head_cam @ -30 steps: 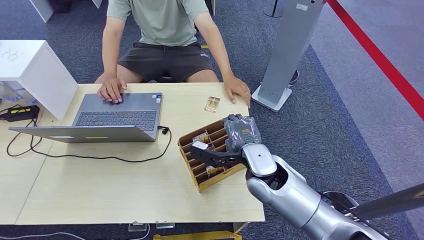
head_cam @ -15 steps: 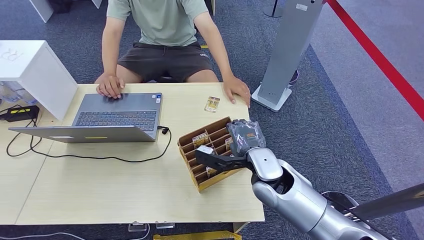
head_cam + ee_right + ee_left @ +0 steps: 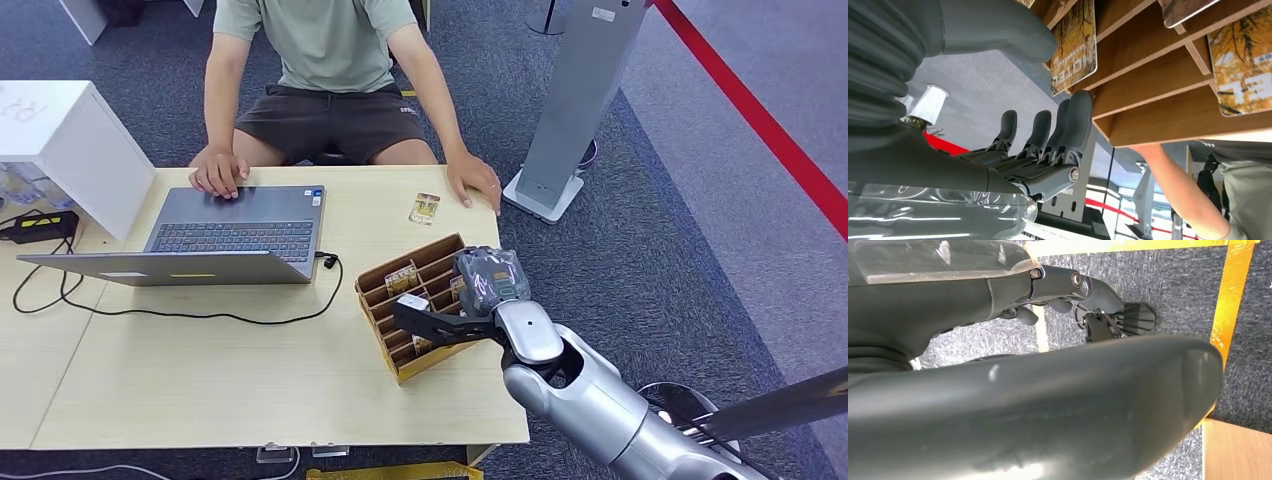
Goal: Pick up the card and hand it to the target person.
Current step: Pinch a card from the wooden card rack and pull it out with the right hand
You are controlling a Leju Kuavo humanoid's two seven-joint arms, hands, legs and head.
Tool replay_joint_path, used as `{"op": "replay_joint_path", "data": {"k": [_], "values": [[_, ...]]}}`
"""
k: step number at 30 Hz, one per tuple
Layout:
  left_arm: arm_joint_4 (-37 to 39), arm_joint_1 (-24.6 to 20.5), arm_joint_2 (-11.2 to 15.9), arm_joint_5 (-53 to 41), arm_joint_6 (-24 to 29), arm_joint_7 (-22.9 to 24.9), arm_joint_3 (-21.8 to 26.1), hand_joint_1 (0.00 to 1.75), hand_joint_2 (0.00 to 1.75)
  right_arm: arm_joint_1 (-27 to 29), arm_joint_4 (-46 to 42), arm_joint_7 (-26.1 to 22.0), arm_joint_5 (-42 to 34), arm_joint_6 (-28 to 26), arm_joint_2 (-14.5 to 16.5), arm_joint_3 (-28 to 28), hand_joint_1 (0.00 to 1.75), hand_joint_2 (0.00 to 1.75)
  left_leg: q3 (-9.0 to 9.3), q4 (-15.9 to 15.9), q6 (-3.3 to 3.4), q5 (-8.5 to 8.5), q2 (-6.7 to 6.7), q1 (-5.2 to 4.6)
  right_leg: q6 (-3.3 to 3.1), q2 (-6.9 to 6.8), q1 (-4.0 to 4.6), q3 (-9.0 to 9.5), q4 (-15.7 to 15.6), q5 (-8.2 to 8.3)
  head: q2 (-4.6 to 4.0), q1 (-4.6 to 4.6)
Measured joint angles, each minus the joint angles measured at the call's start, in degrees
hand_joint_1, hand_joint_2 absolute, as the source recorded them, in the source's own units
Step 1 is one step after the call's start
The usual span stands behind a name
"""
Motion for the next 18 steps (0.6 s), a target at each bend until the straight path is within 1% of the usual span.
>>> {"op": "replay_joint_path", "data": {"k": [3, 6, 11, 18], "values": [[0.0, 0.0, -0.2, 0.0, 0.0, 0.0, -0.3, 0.00, 0.00, 0.3, 0.8, 0.0, 0.0, -0.7, 0.1, -0.1, 0.77, 1.75, 0.00, 0.0, 0.00, 0.00, 0.00, 0.00, 0.00, 0.00, 0.00, 0.00, 0.0, 0.00, 0.00, 0.03], [0.0, 0.0, -0.3, 0.0, 0.1, 0.0, -0.6, 0.00, 0.00, 0.7, 1.2, 0.0, 0.2, -1.0, 0.2, -0.3, 0.75, 1.75, 0.01, 0.0, 0.00, 0.00, 0.00, 0.00, 0.00, 0.00, 0.00, 0.00, 0.0, 0.00, 0.00, 0.05], [0.0, 0.0, -0.4, 0.2, 0.2, -0.1, -0.9, 0.00, 0.00, 1.3, 1.5, 0.2, 0.6, -1.1, 0.1, -1.0, 0.81, 1.75, 0.01, 0.0, 0.00, 0.00, 0.00, 0.00, 0.00, 0.00, 0.00, 0.00, 0.0, 0.00, 0.00, 0.03], [0.0, 0.0, -0.6, 0.3, 0.1, -0.2, -1.0, 0.00, 0.00, 2.1, 1.5, 0.3, 1.0, -1.1, 0.0, -2.2, 0.85, 1.75, 0.02, 0.0, 0.00, 0.00, 0.01, 0.00, 0.00, 0.00, 0.00, 0.00, 0.0, 0.00, 0.00, 0.03]]}}
